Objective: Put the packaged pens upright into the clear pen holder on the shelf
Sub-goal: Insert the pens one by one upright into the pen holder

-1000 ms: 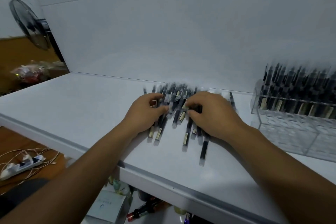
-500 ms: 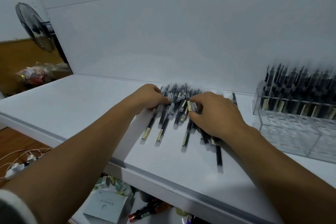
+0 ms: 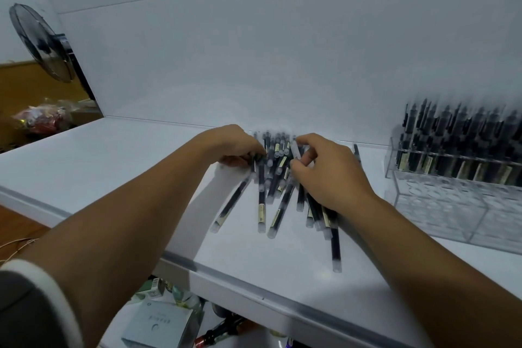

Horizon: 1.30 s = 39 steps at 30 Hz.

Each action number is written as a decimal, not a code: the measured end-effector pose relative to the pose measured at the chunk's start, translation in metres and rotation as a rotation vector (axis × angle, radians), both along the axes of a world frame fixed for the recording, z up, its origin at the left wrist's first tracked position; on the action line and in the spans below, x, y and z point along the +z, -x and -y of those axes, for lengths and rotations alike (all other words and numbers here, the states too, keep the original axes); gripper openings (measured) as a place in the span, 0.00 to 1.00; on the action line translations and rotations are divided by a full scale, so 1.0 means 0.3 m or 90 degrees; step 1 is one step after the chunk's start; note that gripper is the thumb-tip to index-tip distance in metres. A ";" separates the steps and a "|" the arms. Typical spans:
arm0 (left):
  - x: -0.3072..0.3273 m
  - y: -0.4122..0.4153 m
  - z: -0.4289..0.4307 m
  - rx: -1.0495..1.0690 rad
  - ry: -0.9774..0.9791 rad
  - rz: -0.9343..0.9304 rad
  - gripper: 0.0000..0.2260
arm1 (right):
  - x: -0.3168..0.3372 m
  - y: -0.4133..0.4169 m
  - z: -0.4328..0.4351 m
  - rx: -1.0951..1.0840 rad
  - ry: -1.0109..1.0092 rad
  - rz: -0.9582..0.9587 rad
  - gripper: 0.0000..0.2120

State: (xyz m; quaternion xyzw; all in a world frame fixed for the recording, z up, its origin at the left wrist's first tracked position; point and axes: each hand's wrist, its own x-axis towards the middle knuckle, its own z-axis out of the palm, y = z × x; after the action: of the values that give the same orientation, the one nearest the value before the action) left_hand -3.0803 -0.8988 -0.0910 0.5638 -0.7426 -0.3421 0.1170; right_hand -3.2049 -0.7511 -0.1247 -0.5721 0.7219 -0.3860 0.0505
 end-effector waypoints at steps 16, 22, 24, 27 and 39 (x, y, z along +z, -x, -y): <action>-0.038 -0.008 0.016 0.026 -0.084 -0.197 0.06 | -0.004 0.007 0.008 -0.005 0.054 0.114 0.12; 0.023 -0.020 -0.013 -0.018 0.017 -0.297 0.13 | 0.038 0.000 -0.013 -0.012 0.106 0.197 0.05; 0.051 -0.012 -0.050 -0.044 0.039 -0.340 0.14 | 0.062 0.004 -0.029 -0.016 0.123 0.213 0.05; 0.096 0.016 -0.114 -0.083 0.088 -0.384 0.13 | 0.121 0.028 -0.062 -0.013 0.155 0.239 0.06; 0.156 0.336 -0.392 -0.298 0.106 -0.528 0.08 | 0.297 0.416 -0.424 -0.070 0.353 0.240 0.04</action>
State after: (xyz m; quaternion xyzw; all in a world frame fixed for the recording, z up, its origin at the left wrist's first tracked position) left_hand -3.1811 -0.7813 -0.0440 0.1866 -0.7653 -0.4944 0.3676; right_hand -3.3296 -0.6240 -0.0356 -0.4428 0.5972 -0.6688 0.0043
